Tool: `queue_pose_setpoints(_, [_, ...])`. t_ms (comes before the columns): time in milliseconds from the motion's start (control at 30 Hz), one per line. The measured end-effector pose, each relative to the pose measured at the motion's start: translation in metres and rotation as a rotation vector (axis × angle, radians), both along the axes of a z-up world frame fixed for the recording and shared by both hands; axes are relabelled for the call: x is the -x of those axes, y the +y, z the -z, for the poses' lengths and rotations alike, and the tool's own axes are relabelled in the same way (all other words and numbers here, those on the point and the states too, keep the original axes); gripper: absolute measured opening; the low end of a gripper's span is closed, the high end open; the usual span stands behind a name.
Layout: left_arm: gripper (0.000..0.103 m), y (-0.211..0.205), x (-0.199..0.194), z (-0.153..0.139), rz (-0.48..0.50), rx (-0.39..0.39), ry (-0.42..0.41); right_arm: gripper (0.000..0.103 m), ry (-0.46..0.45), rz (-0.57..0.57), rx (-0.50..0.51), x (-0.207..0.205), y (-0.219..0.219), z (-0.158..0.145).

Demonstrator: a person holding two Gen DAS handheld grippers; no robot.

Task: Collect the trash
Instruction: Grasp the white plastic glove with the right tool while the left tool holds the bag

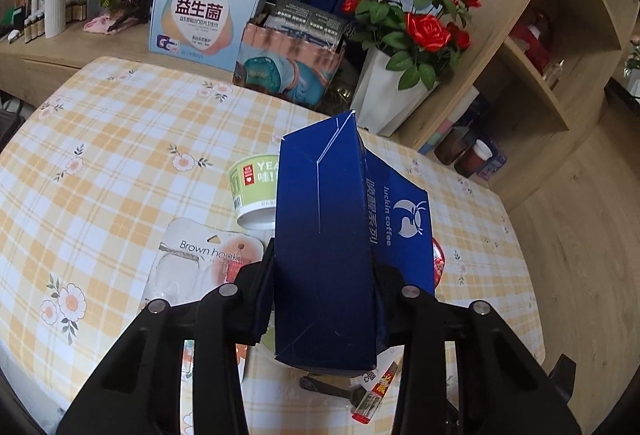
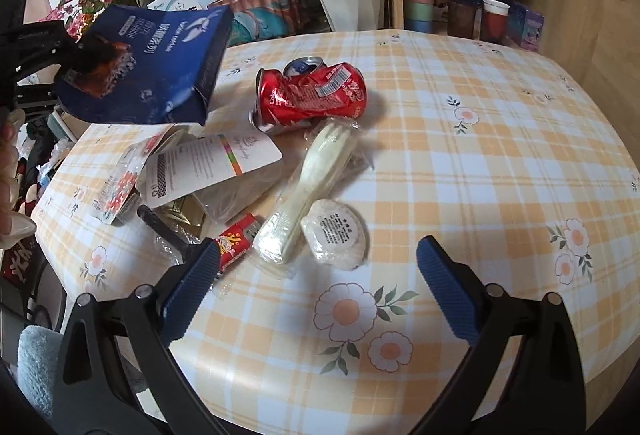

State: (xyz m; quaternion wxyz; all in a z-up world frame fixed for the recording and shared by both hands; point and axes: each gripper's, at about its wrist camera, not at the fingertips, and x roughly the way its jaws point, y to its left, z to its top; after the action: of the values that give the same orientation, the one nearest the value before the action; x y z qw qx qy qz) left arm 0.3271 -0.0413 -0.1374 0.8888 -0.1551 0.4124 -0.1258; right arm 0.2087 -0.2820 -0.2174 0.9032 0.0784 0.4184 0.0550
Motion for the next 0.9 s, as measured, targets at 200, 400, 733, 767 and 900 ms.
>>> queue_pose_setpoints(200, [0.038, 0.012, 0.012, -0.025, -0.031, -0.012, -0.084, 0.065, 0.011, -0.008, -0.012, -0.008, -0.004, -0.001])
queue_pose_setpoints(400, [0.038, 0.031, 0.029, -0.046, -0.083, -0.066, -0.168, 0.059, 0.019, 0.026, -0.057, -0.040, -0.010, -0.001])
queue_pose_setpoints(733, [0.038, 0.056, 0.049, -0.044, -0.101, -0.103, -0.168, 0.050, 0.112, 0.109, -0.096, -0.096, -0.007, 0.017])
queue_pose_setpoints(767, [0.038, 0.057, 0.051, -0.043, -0.100, -0.105, -0.165, 0.046, 0.128, 0.120, -0.087, -0.100, -0.006, 0.019])
queue_pose_setpoints(900, [0.038, 0.063, 0.061, -0.041, -0.100, -0.105, -0.156, 0.029, 0.143, 0.149, -0.152, -0.099, -0.013, 0.018])
